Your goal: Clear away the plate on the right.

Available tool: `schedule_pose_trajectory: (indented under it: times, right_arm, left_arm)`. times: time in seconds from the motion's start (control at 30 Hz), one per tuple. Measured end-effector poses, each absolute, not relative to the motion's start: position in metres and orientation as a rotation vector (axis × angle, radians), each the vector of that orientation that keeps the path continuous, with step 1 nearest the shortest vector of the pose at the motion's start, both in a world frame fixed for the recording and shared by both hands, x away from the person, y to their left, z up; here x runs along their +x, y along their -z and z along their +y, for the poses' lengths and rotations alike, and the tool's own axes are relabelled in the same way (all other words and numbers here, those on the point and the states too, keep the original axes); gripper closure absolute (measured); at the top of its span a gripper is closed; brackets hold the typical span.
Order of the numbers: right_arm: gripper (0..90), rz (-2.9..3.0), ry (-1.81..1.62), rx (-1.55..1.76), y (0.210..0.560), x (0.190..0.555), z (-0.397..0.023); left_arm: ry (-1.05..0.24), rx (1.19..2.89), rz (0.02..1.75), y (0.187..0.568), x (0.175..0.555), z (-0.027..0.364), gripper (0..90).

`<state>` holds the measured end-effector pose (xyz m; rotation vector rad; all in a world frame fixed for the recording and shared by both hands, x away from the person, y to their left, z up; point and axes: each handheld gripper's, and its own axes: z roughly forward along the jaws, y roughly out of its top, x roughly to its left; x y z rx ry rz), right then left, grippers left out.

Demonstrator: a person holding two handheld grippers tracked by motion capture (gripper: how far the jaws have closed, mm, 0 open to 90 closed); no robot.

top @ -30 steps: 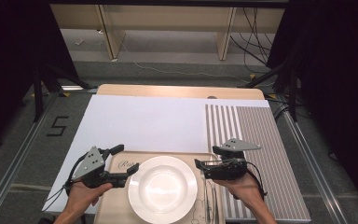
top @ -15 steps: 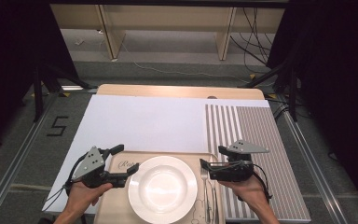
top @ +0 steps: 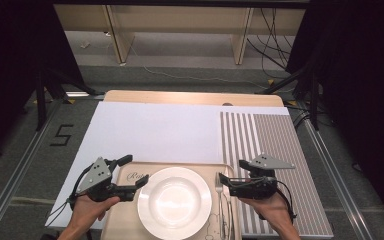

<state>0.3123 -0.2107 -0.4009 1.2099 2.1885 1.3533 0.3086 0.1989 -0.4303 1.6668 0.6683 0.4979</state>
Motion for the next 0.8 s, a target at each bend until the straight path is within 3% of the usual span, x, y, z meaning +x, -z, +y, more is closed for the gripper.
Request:
schedule_pose_trajectory:
  times: [0.8]
  right_arm:
    - [16.4, 2.132, -1.349, 1.251, 0.4052, 0.3053, -0.2183]
  left_arm:
    - [-0.503, 1.673, 0.671, 0.4299, 0.3086, 0.1988, 16.2]
